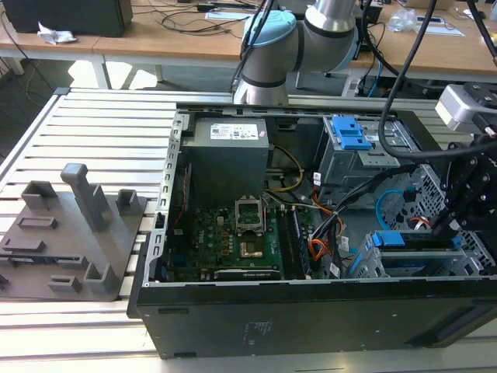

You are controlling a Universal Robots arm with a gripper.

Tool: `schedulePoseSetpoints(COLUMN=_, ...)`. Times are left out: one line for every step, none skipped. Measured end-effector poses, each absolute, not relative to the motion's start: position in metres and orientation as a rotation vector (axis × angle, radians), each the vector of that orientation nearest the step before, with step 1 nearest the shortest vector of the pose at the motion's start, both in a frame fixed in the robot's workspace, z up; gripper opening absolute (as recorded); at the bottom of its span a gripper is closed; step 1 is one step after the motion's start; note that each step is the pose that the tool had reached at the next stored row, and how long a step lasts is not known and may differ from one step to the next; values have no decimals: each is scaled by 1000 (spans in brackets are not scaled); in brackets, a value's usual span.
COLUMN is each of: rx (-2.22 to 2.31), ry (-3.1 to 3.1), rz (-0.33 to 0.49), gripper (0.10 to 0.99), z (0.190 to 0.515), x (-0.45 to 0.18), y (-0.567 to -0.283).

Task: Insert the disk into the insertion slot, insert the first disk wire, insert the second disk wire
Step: 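Insert the first disk wire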

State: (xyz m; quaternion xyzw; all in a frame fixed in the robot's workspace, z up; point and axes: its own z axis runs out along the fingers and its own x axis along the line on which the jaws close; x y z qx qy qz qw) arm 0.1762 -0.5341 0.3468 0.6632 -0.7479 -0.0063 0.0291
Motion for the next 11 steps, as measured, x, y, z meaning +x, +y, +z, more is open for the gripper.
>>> schedulePoseSetpoints(rx=2050, ry=-2311, rz=-29, gripper=169, z=347, x=175, y=-534)
schedulePoseSetpoints(rx=2053, ry=-2314, rz=-37, gripper=169, z=347, x=174, y=-534)
schedulePoseSetpoints(rx=2055, ry=-2316, rz=-42, gripper=169, z=347, x=174, y=-534)
schedulePoseSetpoints(rx=2057, ry=-2318, rz=-47, gripper=169, z=346, x=173, y=-534)
schedulePoseSetpoints(rx=2058, ry=-2319, rz=-50, gripper=169, z=346, x=173, y=-534)
schedulePoseSetpoints(rx=2059, ry=-2319, rz=-51, gripper=169, z=346, x=172, y=-535)
schedulePoseSetpoints(rx=2059, ry=-2320, rz=-52, gripper=169, z=346, x=172, y=-535)
schedulePoseSetpoints(rx=2061, ry=-2318, rz=-53, gripper=169, z=345, x=172, y=-535)
schedulePoseSetpoints(rx=2067, ry=-2313, rz=-53, gripper=169, z=345, x=172, y=-536)
schedulePoseSetpoints(rx=2076, ry=-2304, rz=-52, gripper=169, z=345, x=172, y=-536)
schedulePoseSetpoints(rx=2082, ry=-2299, rz=-52, gripper=169, z=345, x=171, y=-536)
